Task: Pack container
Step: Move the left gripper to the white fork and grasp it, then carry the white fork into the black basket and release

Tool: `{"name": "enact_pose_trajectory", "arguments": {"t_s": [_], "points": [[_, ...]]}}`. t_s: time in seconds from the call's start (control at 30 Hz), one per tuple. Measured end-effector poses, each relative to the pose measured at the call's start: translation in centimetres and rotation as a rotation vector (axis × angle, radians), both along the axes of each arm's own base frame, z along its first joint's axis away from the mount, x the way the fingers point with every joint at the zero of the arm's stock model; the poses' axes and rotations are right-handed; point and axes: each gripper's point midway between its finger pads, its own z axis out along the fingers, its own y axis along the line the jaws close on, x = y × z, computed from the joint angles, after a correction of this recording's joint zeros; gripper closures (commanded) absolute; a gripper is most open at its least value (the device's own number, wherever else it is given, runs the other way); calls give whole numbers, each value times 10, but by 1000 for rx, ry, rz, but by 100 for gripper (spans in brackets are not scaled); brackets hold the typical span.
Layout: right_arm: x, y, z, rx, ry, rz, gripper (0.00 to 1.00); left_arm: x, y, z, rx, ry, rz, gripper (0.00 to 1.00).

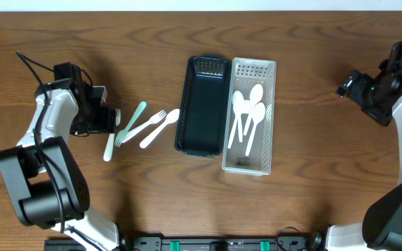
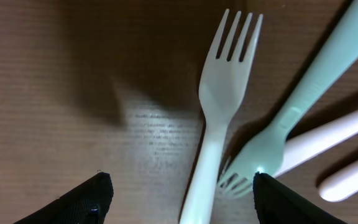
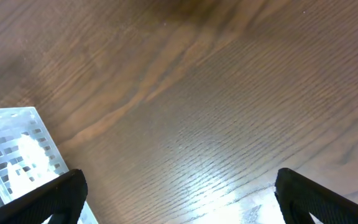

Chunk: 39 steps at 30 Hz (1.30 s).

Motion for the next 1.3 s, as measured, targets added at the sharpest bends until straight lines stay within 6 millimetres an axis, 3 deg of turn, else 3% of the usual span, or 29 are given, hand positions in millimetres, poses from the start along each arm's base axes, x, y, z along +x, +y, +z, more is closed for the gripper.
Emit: {"name": "enact_pose_trajectory", "arguments": {"t_s": [0.2,0.57,0.83,1.0,1.1,1.2,1.3], "points": [[-1,0,0,1,3,0,1,-1,-4,-15,-8,35,-33,26],[-1,0,0,0,6,4,1,3,-16,-32,-11,63,-77,56],[-2,-1,-1,-7,8,2,1,3,-15,-33,-8,65,-84,94],[-2,-1,-1,-8,9,3,1,-2,-16,-30,-14,92,-74,94],[-2,-1,-1,-8,8,4,1,-6,-18,-17,-18,114,-48,94],[-2,-1,-1,-8,9,4,1,5,-25,20,-5,61,-28,94],[-2,-1,-1,-9,8,4,1,24,-47,74,4,-83,-38,94]]}}
